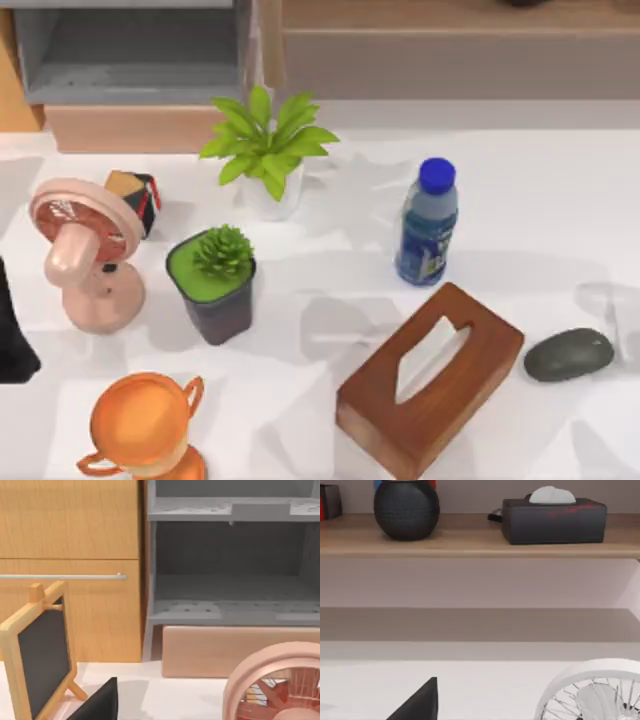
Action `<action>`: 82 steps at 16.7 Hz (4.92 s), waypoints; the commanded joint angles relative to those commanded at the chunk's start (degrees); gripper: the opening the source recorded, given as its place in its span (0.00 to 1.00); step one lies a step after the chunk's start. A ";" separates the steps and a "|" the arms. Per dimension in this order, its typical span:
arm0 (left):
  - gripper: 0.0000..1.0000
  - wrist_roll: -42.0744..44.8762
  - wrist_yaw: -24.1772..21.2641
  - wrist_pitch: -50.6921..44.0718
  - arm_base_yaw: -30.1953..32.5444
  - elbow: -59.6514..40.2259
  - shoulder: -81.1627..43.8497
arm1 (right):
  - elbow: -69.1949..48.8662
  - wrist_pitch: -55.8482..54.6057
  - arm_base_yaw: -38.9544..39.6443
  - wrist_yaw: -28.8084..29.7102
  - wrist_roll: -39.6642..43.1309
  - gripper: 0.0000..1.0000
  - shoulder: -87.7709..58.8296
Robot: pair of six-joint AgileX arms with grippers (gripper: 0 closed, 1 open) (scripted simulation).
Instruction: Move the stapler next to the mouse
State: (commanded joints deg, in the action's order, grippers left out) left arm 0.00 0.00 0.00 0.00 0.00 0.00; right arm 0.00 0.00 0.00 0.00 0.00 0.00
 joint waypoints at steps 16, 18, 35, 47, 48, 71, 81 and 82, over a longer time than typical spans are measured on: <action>1.00 0.00 0.00 0.00 0.00 0.00 0.00 | -21.23 28.69 3.68 0.00 -19.33 1.00 -39.95; 1.00 0.00 0.00 0.00 0.00 0.00 0.00 | -24.56 32.84 4.21 0.00 -22.45 1.00 -45.79; 1.00 0.00 0.00 0.00 0.00 0.00 0.00 | -40.78 54.17 6.71 -0.13 -37.09 1.00 -76.32; 1.00 0.00 0.00 0.00 0.00 0.00 0.00 | -34.19 40.77 7.27 -0.16 -37.50 1.00 -83.26; 1.00 0.00 0.00 0.00 0.00 0.00 0.00 | -33.42 40.06 7.15 -0.16 -37.48 1.00 -83.23; 1.00 0.00 0.00 0.00 0.00 0.00 0.00 | -33.26 39.91 7.11 -0.15 -37.47 0.00 -83.24; 1.00 0.00 0.00 0.00 0.00 0.00 0.00 | -36.74 38.67 12.52 0.24 -36.06 0.00 -82.35; 1.00 0.00 0.00 0.00 0.00 0.00 0.00 | -37.49 37.57 13.09 0.24 -36.05 0.00 -81.52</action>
State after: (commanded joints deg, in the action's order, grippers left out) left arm 0.00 0.00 0.00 0.00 0.00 0.00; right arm -37.49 37.57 13.09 0.24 -36.05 -81.52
